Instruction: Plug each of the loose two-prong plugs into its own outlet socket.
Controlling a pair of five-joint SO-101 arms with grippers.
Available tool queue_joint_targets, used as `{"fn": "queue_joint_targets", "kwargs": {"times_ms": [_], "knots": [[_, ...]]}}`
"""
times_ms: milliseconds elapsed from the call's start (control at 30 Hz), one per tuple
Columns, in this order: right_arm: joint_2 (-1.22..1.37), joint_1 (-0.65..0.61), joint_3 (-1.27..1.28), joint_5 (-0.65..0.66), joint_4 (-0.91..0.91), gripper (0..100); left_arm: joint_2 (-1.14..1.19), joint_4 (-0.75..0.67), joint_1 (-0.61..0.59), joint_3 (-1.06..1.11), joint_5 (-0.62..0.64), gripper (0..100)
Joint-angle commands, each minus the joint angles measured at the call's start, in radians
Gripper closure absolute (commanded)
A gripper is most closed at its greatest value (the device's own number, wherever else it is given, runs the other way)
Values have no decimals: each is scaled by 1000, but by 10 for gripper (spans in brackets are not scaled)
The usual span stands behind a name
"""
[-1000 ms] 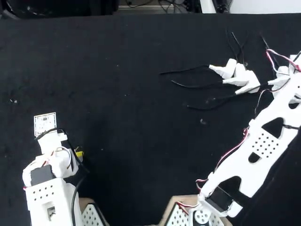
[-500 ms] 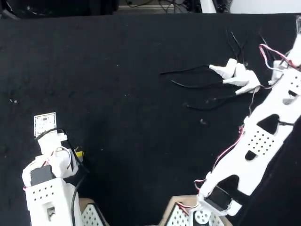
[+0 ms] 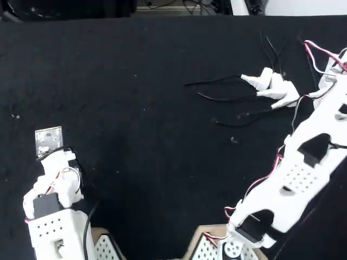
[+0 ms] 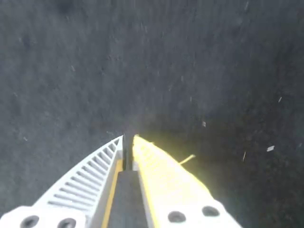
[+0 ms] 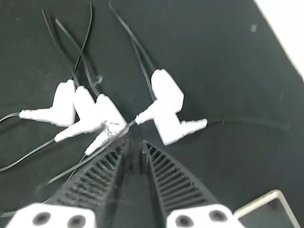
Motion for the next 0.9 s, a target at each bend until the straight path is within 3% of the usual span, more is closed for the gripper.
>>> {"fn": "queue_joint_targets", "kwargs": {"times_ms": [0, 133, 633, 767, 867], "knots": [[-251, -25, 262, -41, 29, 988, -166, 55, -4, 1, 26, 975], [-433, -57, 550, -35, -25, 988, -331, 117, -2, 33, 34, 971], [-1101, -218, 1685, -29, -614, 984, -308, 92, 1, 64, 34, 970], [-1251, -341, 1982, 132, -721, 986, -308, 87, 22, 73, 32, 970], [-1385, -416, 2141, 147, -721, 986, -308, 80, 45, 88, 31, 970]]}}
